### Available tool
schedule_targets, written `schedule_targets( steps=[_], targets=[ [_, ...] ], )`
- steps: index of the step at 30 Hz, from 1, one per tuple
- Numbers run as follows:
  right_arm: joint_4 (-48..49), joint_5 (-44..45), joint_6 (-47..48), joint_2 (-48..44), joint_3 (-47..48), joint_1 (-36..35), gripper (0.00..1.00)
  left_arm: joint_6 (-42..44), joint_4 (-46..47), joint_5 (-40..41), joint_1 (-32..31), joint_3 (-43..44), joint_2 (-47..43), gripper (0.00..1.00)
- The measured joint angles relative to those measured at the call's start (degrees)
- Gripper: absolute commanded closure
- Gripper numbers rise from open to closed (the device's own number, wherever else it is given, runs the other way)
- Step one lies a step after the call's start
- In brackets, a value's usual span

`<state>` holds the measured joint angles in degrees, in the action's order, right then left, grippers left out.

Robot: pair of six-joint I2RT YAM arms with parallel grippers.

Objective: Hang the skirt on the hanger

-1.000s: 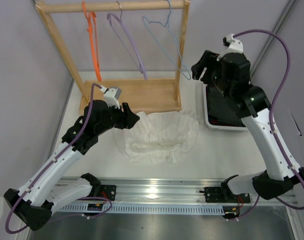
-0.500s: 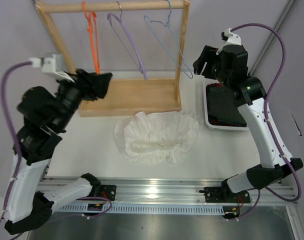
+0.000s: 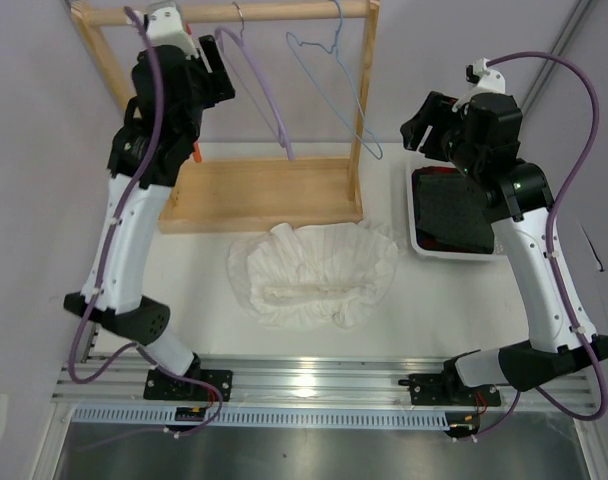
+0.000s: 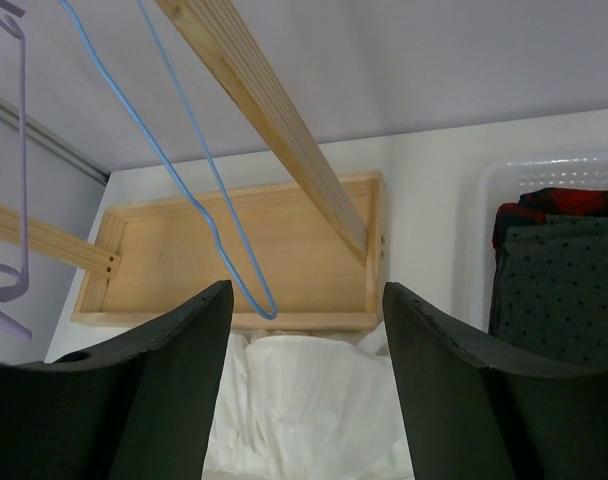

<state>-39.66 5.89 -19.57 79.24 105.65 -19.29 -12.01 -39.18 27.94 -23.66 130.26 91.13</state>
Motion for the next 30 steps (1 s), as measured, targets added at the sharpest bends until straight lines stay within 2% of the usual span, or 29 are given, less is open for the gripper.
schedule_targets(
  steps=[4, 10, 24, 30],
  targets=[
    [0.02, -1.27, -0.09, -0.09, -0.35, 1.27, 0.33, 0.09, -3.93, -1.42, 3.65, 0.81, 6.10, 0.25],
    [0.20, -2.54, -0.17, -0.68, -2.58, 2.34, 0.33, 0.55, -4.96, -2.78, 6.56, 1.68, 6.99, 0.26],
    [0.55, -4.09, -0.35, -1.36, -4.81, 2.82, 0.34, 3.08, 0.33, -7.69, 7.91, 1.29, 1.18, 0.25],
    [0.55, -4.46, -0.35, -1.53, -4.81, 3.21, 0.34, 4.20, 2.93, -9.94, 10.56, 1.57, -0.79, 0.25]
  ],
)
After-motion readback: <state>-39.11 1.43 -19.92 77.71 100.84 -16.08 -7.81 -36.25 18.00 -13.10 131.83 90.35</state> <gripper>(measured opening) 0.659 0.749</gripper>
